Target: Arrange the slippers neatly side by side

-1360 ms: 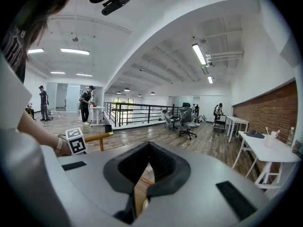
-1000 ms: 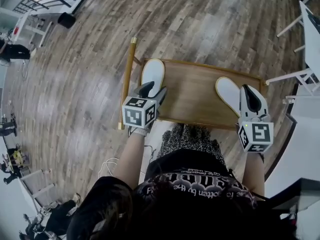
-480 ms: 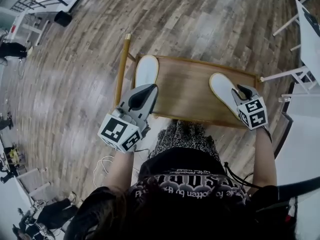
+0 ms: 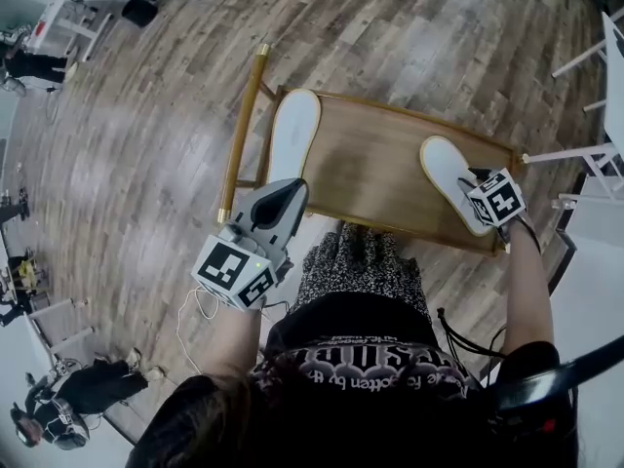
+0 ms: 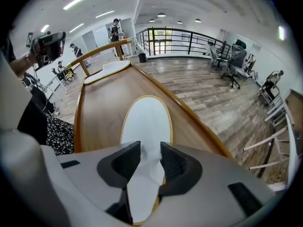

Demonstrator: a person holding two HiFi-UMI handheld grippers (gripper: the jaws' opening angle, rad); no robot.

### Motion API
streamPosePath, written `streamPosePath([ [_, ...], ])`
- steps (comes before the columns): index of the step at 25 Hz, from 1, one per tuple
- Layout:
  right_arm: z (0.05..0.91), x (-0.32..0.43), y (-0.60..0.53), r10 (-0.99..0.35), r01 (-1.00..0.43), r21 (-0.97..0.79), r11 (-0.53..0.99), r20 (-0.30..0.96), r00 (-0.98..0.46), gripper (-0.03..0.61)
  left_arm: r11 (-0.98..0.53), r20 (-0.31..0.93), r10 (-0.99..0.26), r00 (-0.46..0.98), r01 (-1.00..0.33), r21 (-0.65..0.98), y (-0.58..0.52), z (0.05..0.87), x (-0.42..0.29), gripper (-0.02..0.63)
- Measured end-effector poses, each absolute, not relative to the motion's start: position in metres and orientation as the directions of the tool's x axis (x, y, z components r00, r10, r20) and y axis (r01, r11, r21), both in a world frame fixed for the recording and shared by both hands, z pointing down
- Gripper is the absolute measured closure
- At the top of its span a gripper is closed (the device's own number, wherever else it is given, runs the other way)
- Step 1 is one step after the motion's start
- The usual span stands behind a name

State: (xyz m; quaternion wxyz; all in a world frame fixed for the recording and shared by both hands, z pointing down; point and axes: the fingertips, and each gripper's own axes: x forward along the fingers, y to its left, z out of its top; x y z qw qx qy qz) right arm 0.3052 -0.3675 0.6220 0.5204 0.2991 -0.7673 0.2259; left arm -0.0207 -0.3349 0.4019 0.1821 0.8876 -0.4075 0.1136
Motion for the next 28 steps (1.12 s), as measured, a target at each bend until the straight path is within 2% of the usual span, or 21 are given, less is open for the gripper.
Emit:
streamPosePath([
  [4,0.630,0.299,-0.358,-0.187,-0.670,-0.031,0.741,0.950,-0.251,0.468,-0.584,0.361,-0.688,0.630,-0.775,0.240,-0.324,0.408,-0.020,0.611],
  [6,0.632,0.300,-0.352,-0.172,-0.667,-0.020,0.745,0.960,-0.221,0.511,-0.586,0.361,-0.686,0.632,-0.774,0.241,-0.323,0.412,-0.021,0.611],
  [12,0.626,0.303,-0.345,-0.165,-0.765,-0.036,0.643,0.969,-0.184,0.557,-0.608,0.353,-0.685,0.638,-0.767,0.207,-0.335,0.414,-0.032,0.611],
  [18,0.595,0.258,-0.359,-0.185,-0.860,-0.178,0.478,0.937,-0.296,0.558,-0.608,0.327,-0.700,0.636,-0.770,0.196,-0.346,0.409,-0.042,0.611],
  [24,0.572,0.153,-0.371,-0.173,-0.819,-0.460,0.341,0.826,-0.536,0.558,-0.580,0.321,-0.722,0.613,-0.789,0.203,-0.343,0.410,-0.069,0.611],
  [28,0.578,0.097,-0.386,-0.198,-0.814,-0.523,0.253,0.795,-0.573,0.558,-0.568,0.329,-0.733,0.596,-0.801,0.187,-0.345,0.412,-0.089,0.611],
])
